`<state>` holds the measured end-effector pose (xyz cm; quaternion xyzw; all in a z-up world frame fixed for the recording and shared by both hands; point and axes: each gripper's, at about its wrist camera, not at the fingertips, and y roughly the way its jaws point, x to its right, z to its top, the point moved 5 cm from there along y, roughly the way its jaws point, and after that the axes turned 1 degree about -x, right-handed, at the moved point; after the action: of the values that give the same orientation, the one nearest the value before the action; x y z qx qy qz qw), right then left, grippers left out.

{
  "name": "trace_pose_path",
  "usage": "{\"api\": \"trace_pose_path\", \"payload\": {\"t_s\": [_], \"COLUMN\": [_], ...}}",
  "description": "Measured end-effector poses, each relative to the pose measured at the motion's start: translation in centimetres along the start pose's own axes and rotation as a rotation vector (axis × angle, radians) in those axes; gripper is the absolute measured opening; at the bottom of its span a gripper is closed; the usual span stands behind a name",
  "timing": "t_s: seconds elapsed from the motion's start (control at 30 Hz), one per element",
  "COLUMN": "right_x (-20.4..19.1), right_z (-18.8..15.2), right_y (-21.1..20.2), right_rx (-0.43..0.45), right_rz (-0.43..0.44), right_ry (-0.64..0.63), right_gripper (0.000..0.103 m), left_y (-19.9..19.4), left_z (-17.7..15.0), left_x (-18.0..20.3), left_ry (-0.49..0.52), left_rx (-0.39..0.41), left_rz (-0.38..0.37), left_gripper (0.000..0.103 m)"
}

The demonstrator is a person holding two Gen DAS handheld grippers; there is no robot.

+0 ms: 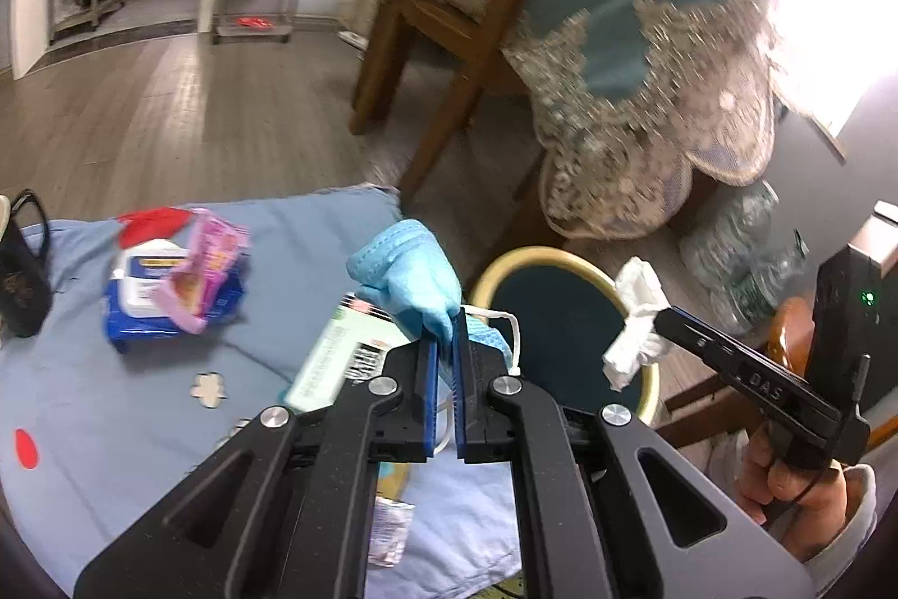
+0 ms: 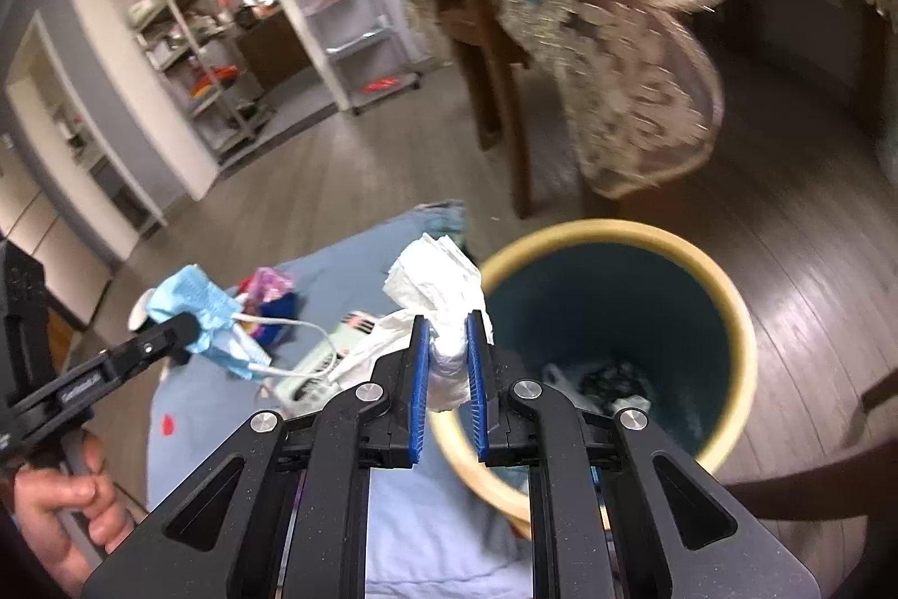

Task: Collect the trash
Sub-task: 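Carry the tissue over the bin and open the right gripper while the left gripper carries the mask toward it, then lower the face mask into the bin and open the left gripper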

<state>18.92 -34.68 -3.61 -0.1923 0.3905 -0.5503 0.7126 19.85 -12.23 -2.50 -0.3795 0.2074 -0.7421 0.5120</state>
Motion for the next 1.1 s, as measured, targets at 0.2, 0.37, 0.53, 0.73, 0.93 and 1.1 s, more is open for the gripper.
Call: {"api": "trace_pose_path", "payload": {"t_s": [0.2, 0.37, 0.53, 0.73, 0.93, 1.1], "right_x": [2.3, 3.5, 5.0, 5.8, 6.5, 7.9], "right_z": [-1.3, -2.2, -2.8, -2.6, -1.6, -0.8], "right_y": [1.3, 2.4, 3.2, 2.6, 1.3, -0.6], "right_rx": [-0.061, -0.104, -0.147, -0.122, -0.063, 0.010], "right_rz": [-0.074, -0.161, -0.233, -0.222, -0.222, -0.227], "right_ry": [0.029, 0.016, 0.029, 0.075, 0.130, 0.204], "right_gripper": [0.015, 0.015, 0.027, 0.043, 0.046, 0.048], "left_y": [2.8, 4.5, 6.6, 8.9, 11.3, 13.1], "left_z": [-1.1, -1.8, -3.0, -4.0, -4.3, -4.5], "left_x": [3.1, 4.8, 6.4, 7.6, 8.5, 9.7], "left_ry": [0.035, 0.056, 0.074, 0.090, 0.069, 0.060], "left_rx": [-0.070, -0.106, -0.152, -0.195, -0.214, -0.225], "left_rz": [-0.045, -0.065, -0.079, -0.103, -0.141, -0.209], "left_gripper": [0.003, 0.003, 0.003, 0.004, 0.004, 0.007]}}
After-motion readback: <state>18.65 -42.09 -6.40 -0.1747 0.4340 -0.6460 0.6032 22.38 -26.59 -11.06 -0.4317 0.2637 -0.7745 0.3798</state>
